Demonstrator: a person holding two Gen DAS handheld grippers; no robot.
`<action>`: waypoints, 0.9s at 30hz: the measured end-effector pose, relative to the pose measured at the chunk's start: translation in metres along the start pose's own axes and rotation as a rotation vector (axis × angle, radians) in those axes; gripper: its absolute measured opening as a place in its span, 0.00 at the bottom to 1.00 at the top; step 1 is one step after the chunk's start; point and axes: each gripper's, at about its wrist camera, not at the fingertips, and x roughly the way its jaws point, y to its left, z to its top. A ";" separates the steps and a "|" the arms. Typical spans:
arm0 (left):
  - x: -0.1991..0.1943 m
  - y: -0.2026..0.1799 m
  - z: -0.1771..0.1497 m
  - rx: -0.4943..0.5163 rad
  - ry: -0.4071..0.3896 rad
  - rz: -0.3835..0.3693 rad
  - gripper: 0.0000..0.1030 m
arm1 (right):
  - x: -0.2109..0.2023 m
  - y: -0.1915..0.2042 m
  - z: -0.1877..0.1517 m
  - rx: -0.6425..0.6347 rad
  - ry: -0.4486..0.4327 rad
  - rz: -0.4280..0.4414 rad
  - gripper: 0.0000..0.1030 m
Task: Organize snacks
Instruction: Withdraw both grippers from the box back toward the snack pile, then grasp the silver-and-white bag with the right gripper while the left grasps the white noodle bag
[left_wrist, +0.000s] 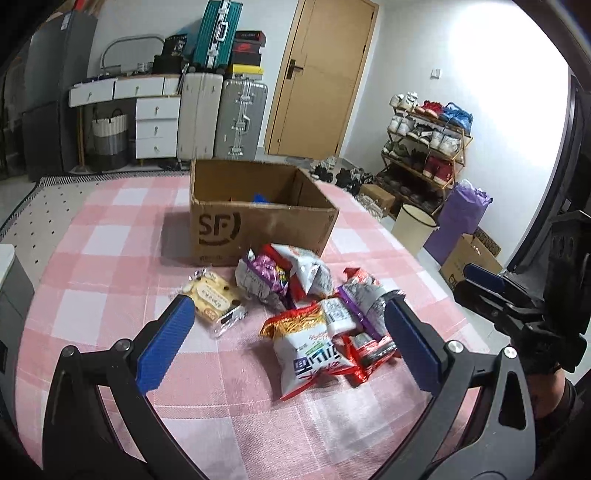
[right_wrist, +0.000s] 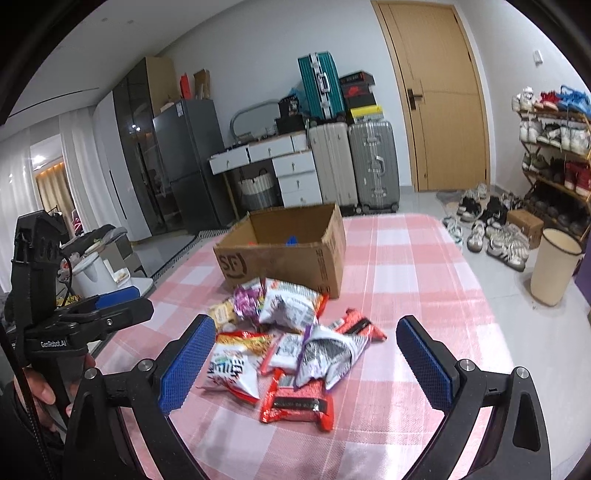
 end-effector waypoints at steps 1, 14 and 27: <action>0.005 0.002 -0.002 -0.003 0.008 -0.002 0.99 | 0.006 -0.003 -0.002 0.004 0.011 0.002 0.97; 0.057 0.018 -0.013 -0.031 0.078 -0.011 0.99 | 0.084 -0.034 -0.020 0.101 0.158 0.047 0.97; 0.071 0.025 -0.021 -0.038 0.102 -0.011 0.99 | 0.130 -0.045 -0.030 0.174 0.265 0.070 0.71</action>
